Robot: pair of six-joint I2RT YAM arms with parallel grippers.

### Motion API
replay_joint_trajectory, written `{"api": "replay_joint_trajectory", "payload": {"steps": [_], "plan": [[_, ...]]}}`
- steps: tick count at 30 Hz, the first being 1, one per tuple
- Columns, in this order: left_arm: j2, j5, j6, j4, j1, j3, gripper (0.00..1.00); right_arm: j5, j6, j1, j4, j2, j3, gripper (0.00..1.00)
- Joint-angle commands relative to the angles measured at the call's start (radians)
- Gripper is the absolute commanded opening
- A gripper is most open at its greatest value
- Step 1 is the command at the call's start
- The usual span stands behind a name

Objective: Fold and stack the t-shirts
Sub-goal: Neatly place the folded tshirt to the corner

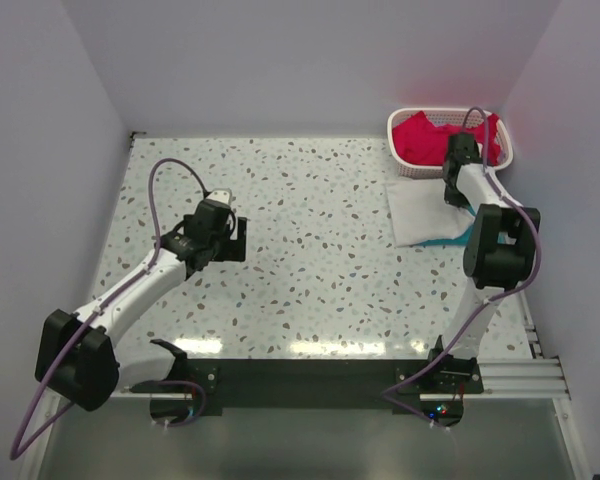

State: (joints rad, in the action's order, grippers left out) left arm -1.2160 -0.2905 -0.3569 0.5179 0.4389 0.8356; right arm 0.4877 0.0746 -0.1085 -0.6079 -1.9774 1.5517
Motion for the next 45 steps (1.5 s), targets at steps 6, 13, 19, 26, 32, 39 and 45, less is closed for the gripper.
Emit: {"api": "replay_joint_trajectory", "payload": {"steps": [6, 13, 19, 26, 32, 39, 45], "plan": [[-0.011, 0.004, -0.005, -0.019, -0.003, 0.008, 1.00, 0.037, -0.016, 0.001, 0.054, 0.106, 0.015, 0.00], [-0.007, 0.002, -0.005, -0.016, -0.003, 0.008, 1.00, 0.054, -0.004, -0.003, 0.054, 0.186, 0.019, 0.00], [-0.008, 0.004, -0.005, -0.018, -0.002, 0.007, 1.00, 0.032, 0.019, -0.014, 0.053, 0.203, 0.019, 0.00], [-0.011, 0.008, -0.005, -0.018, -0.003, 0.007, 1.00, 0.035, 0.014, -0.077, 0.115, 0.170, -0.022, 0.01], [-0.023, 0.008, -0.004, -0.019, -0.003, 0.005, 1.00, 0.032, -0.041, -0.117, 0.177, 0.126, -0.045, 0.02], [-0.048, 0.007, -0.004, -0.016, -0.003, 0.007, 1.00, 0.083, -0.053, -0.137, 0.226, 0.063, -0.074, 0.02], [-0.062, 0.005, -0.004, -0.015, -0.003, 0.008, 1.00, 0.175, -0.041, -0.161, 0.238, 0.003, -0.074, 0.15]]}}
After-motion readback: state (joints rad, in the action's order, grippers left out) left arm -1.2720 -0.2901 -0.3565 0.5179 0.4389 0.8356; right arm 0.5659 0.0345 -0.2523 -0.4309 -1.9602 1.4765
